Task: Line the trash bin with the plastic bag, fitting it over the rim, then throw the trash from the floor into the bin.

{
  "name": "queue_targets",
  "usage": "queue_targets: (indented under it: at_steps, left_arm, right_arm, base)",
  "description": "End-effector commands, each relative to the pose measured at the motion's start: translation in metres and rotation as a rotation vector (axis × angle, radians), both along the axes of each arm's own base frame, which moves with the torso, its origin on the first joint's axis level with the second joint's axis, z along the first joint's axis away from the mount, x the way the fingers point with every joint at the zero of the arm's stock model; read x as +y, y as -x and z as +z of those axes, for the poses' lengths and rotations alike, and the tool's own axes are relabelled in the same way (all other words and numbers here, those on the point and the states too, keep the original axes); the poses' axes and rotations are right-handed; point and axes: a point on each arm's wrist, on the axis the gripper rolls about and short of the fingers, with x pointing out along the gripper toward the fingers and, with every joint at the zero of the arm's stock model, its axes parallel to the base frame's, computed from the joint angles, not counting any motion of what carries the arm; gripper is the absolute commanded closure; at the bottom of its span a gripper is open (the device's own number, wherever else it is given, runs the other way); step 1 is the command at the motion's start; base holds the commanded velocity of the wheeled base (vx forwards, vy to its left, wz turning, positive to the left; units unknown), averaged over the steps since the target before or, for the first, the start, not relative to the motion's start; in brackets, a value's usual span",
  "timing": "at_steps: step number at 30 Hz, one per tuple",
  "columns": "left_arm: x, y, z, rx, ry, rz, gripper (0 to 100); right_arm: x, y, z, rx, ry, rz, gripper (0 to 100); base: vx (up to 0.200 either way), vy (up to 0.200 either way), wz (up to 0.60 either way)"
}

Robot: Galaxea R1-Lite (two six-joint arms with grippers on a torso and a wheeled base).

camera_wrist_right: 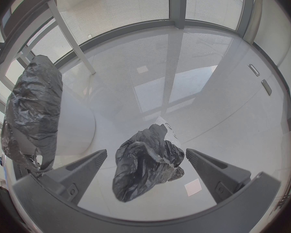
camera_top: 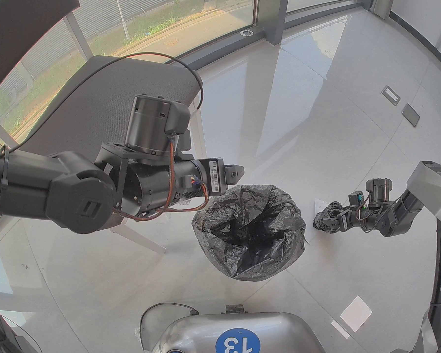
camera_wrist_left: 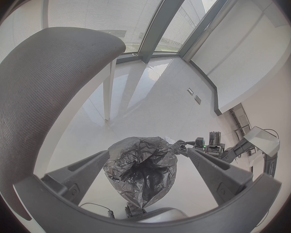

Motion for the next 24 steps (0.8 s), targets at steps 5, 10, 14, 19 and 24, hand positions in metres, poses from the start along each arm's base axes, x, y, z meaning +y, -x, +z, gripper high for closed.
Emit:
queue_targets:
  at_steps: [5,10,14,19,24]
  left_arm:
    - [-0.005,0.002,-0.002,0.002,-0.002,-0.013,0]
    - [-0.006,0.003,-0.002,0.001,-0.005,-0.006,0]
    - [-0.006,0.004,-0.001,0.001,-0.005,-0.005,0]
    - [-0.003,0.006,0.002,0.0,0.0,0.0,0]
    - [0.001,0.01,-0.007,0.021,-0.02,0.009,0]
  right_arm:
    - [-0.002,-0.01,-0.012,0.018,-0.009,-0.006,100]
    - [-0.002,-0.008,-0.014,0.031,-0.011,-0.007,100]
    - [-0.002,-0.004,-0.015,0.048,-0.006,-0.007,100]
    - [-0.004,0.014,0.006,0.036,0.001,-0.009,100]
    - [-0.003,0.054,0.06,-0.053,0.034,0.007,100]
  base:
    - [0.0,0.0,0.0]
    - [0.0,0.0,0.0]
    - [0.0,0.0,0.0]
    - [0.0,0.0,0.0]
    - [0.0,0.0,0.0]
